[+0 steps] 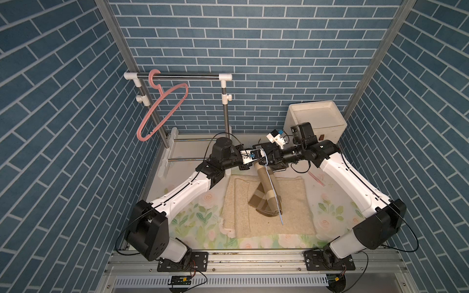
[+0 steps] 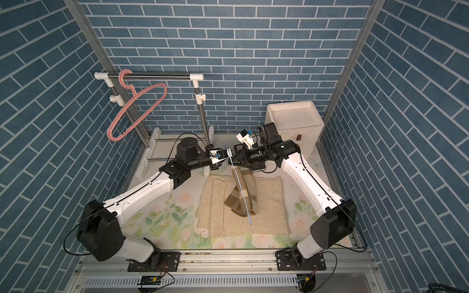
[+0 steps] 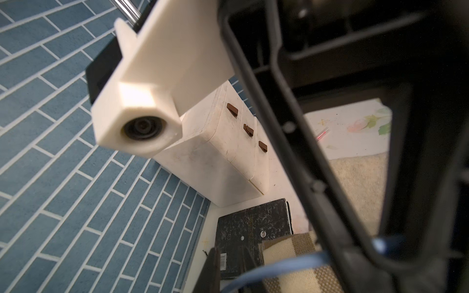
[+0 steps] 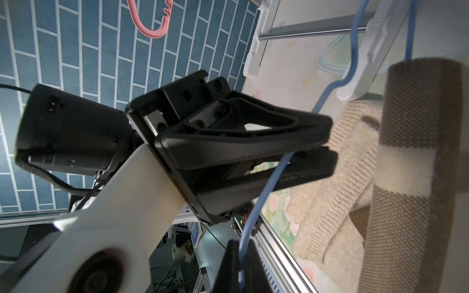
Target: Hang the scarf on the hanger
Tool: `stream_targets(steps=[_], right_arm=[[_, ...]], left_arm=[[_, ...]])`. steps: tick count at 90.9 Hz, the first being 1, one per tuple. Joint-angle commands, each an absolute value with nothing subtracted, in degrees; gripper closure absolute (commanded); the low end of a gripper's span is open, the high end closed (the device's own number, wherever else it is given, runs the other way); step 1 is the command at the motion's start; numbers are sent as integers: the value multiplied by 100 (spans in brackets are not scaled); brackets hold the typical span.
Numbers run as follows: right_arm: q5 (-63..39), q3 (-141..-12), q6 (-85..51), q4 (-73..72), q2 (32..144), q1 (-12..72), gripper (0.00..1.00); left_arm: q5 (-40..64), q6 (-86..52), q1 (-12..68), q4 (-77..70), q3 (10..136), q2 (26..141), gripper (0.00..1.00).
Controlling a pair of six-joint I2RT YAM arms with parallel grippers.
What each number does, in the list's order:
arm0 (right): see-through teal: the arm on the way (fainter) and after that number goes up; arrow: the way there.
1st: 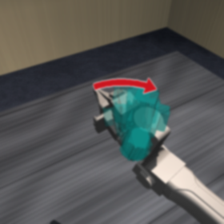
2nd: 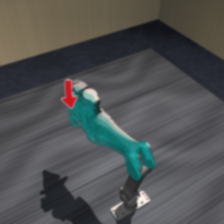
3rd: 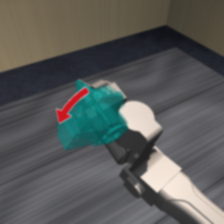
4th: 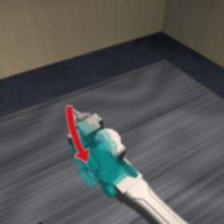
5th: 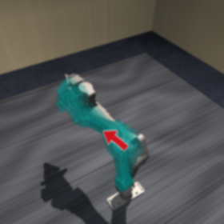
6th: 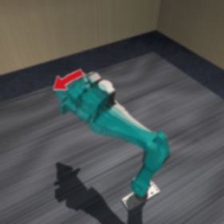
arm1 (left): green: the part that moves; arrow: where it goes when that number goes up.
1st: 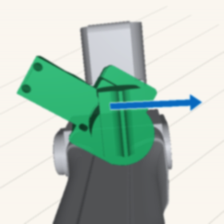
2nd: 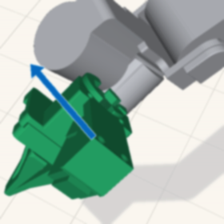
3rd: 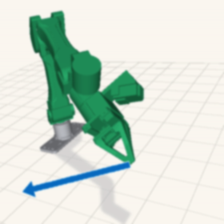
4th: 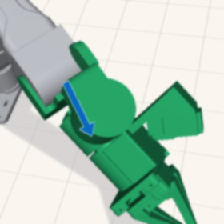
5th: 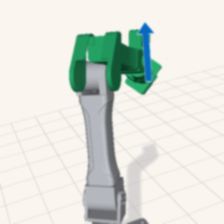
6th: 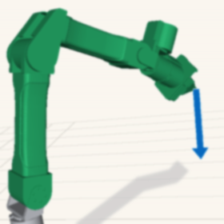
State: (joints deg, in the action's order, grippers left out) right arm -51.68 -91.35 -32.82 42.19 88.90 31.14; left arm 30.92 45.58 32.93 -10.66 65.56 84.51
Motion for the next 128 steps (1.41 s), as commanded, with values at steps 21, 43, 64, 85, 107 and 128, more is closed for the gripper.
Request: stream_targets(steps=[21, 43, 64, 85, 107, 128], right_arm=[[-4991, -9815, -2833, 4159, 9057, 2987, 95], [-4332, -10524, -2557, 4421, 9122, 2666, 77], [-2587, -11630, -1147, 5335, 9063, 2592, 61], [-2319, -10647, 200, 4728, 8033, 2982, 36], [-2059, -9415, 971, 4440, 7581, 3753, 28], [-1926, -8766, 1342, 4251, 7282, 3771, 32]], left_arm=[[2802, 4352, 3366, -1071, 6189, 7985, 100], [2394, 4391, 3366, -836, 6126, 7779, 100], [1744, 4204, 3351, -425, 6280, 7523, 100], [982, 4047, 3347, 438, 6748, 7395, 100], [401, 4187, 3344, 936, 7109, 7357, 100], [219, 4282, 3345, 1063, 7328, 7358, 100]])
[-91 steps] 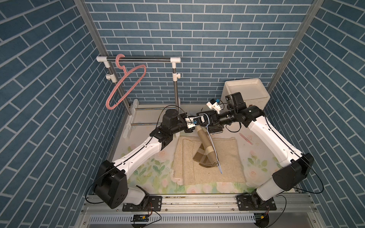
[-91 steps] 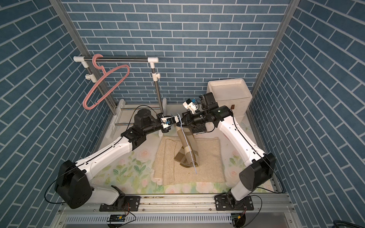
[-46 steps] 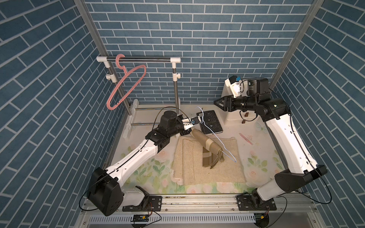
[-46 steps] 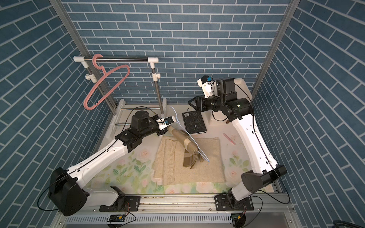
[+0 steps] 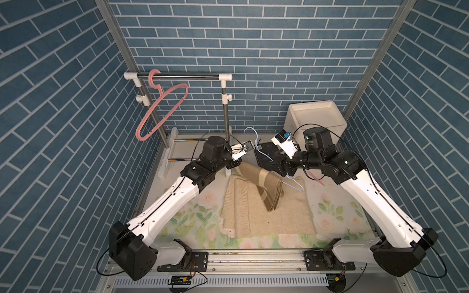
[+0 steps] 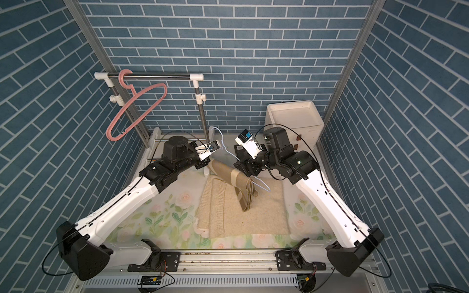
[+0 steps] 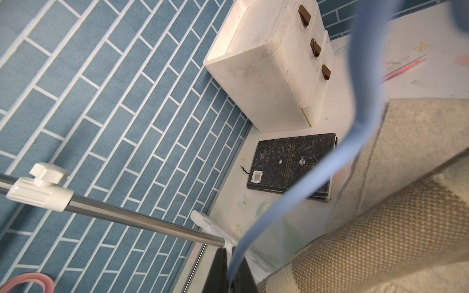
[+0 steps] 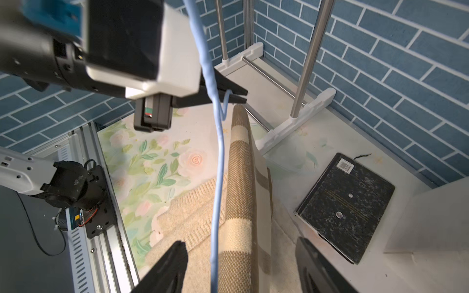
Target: Hang the scarf on the hanger
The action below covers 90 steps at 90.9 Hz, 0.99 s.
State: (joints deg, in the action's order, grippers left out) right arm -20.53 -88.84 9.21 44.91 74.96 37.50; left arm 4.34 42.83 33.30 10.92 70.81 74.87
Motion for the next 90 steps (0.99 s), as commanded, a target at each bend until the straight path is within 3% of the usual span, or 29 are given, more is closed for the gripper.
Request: stream_targets(steps=[1, 6, 37, 56, 74, 83, 90], right_arm=[[-1943, -8756, 1343, 4261, 7280, 3771, 33], [-2021, -8692, 1372, 4271, 7270, 3773, 38], [-1806, -8719, 1485, 4424, 7321, 3779, 100], [-1496, -9510, 1122, 4520, 7547, 3780, 100], [-1494, -10255, 737, 4456, 7691, 3836, 100], [-1473, -10429, 578, 4407, 7742, 3849, 100], [-1484, -10457, 440, 4246, 7728, 3850, 100]], left_arm=[[210, 4285, 3342, 1059, 7338, 7361, 100], [146, 4268, 3345, 1069, 7385, 7373, 100], [-98, 4030, 3322, 976, 7640, 7397, 100], [-95, 3863, 3313, 886, 7667, 7297, 98], [-262, 3655, 3296, 714, 7574, 7089, 73], [-345, 3585, 3280, 586, 7461, 6894, 53], [-368, 3520, 3266, 486, 7329, 6709, 49]])
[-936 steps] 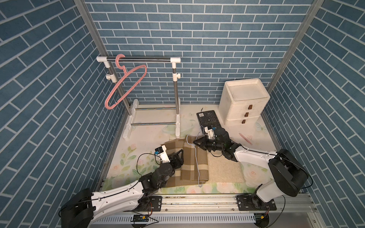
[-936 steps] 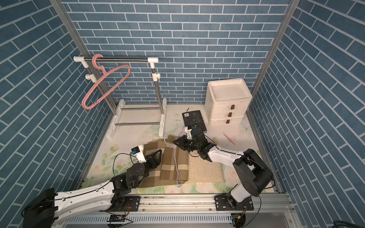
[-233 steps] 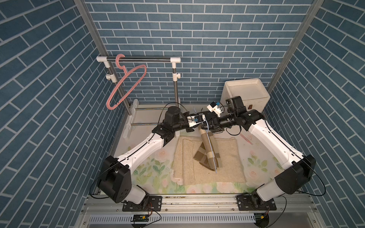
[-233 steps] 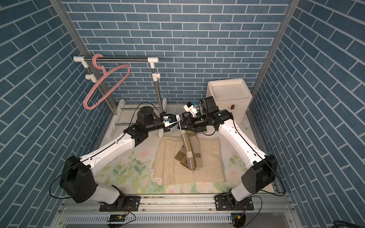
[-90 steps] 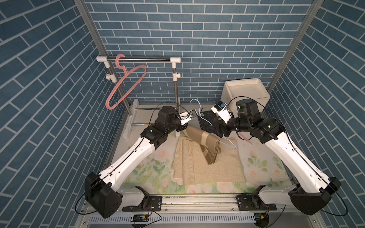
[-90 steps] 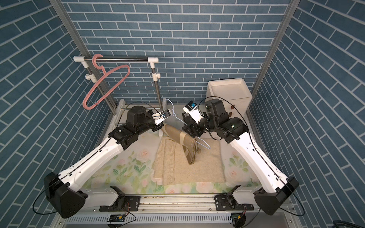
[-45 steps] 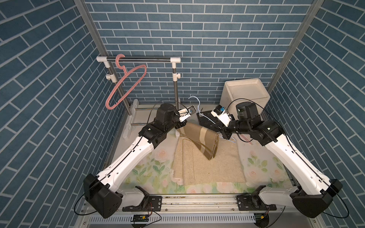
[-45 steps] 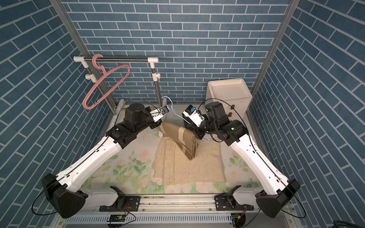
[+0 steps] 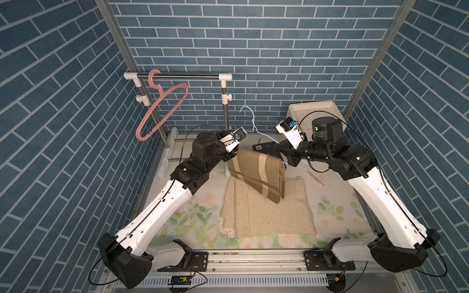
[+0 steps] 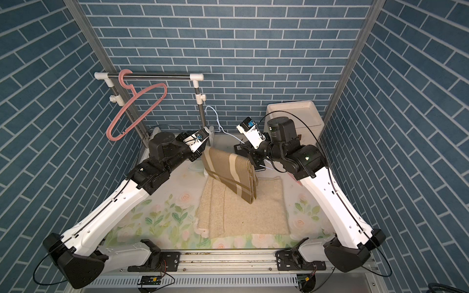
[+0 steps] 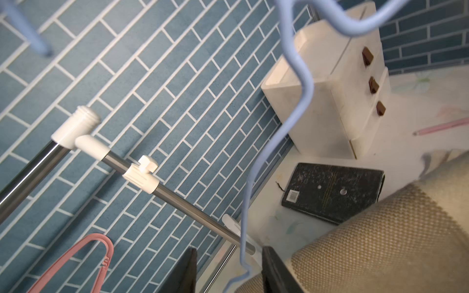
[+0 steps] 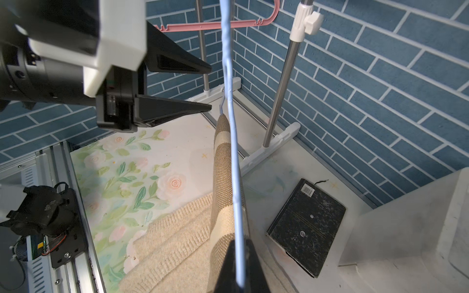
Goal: Hang the scarf on the hanger
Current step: Hang the scarf on the hanger, then place the hanger at the clothesline.
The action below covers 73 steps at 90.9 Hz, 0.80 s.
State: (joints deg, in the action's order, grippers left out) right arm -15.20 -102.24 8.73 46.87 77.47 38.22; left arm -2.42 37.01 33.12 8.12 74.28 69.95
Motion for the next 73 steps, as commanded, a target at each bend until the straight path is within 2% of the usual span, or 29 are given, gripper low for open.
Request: stream_targets(steps=[1, 20, 32, 39, 57, 73], right_arm=[[-1489, -10458, 418, 4215, 7723, 3850, 100], [-1663, -10318, 99, 3617, 7624, 3888, 100], [-1707, -10310, 20, 3456, 7671, 4064, 100], [-1578, -10383, 32, 3450, 7768, 4349, 100], [-719, -10489, -110, 2853, 8016, 4913, 100], [222, -10863, -524, 2087, 8575, 5132, 100]], left_arm=[[-373, 3513, 3263, 471, 7316, 6681, 49], [-732, 3021, 3226, 248, 6812, 6075, 37], [-1349, 2154, 3218, 160, 6271, 5504, 11], [-1688, 1518, 3217, 194, 5925, 5129, 1], [-2921, -621, 3217, 812, 5247, 4336, 0], [-2873, -1828, 3213, 1574, 4944, 4106, 0]])
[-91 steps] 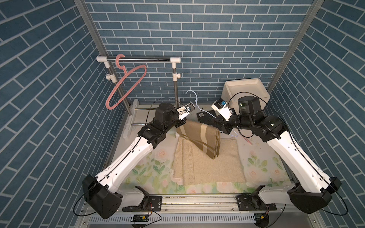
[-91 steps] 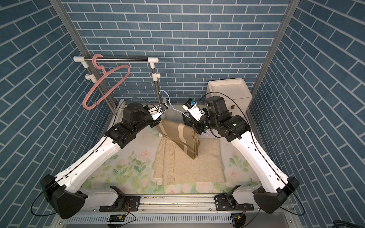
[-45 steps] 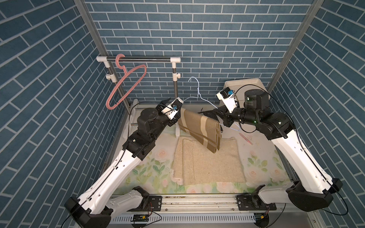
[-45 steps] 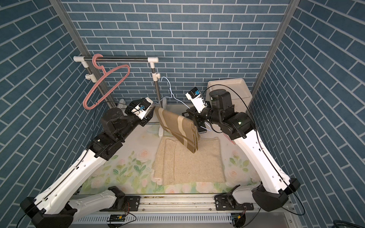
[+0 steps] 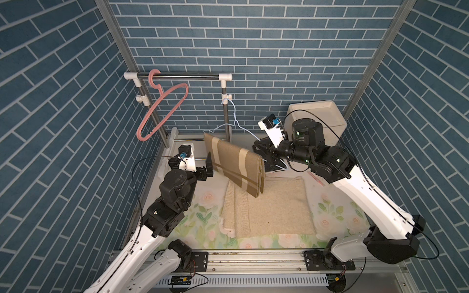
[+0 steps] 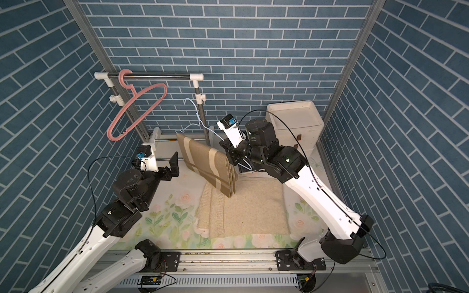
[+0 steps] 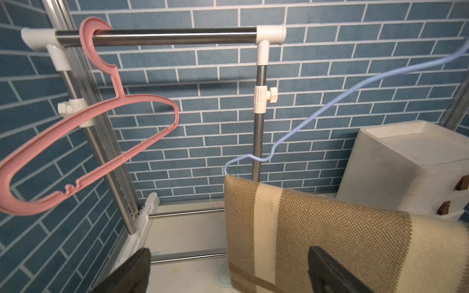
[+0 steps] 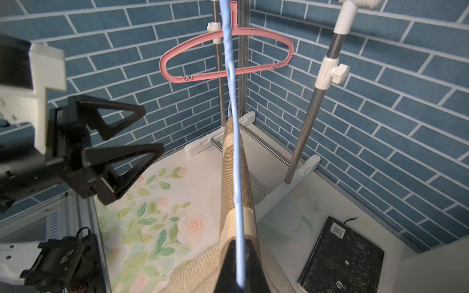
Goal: Hang the scarf on the hanger
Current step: Place the hanger at the clothesline.
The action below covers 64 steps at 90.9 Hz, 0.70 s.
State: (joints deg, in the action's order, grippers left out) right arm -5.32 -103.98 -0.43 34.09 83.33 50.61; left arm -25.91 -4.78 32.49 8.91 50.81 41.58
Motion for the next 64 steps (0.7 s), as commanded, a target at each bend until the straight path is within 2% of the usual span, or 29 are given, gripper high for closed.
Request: stream_targets(steps=[1, 14, 40, 64], right_arm=[[256, -10894, -556, 2050, 8621, 5133, 100], [761, -11594, -882, 1933, 9388, 5140, 100], [1550, -13503, -1019, 2028, 11212, 5125, 100], [1649, -13864, -1138, 1277, 11960, 4982, 100]], left_arm=[[-2869, -1863, 3211, 1622, 4942, 4110, 0], [-2976, -2204, 3214, 2155, 4882, 4102, 0], [-3391, -2235, 3211, 2304, 4572, 3741, 0], [-3440, -2125, 3209, 2431, 4586, 3772, 0]])
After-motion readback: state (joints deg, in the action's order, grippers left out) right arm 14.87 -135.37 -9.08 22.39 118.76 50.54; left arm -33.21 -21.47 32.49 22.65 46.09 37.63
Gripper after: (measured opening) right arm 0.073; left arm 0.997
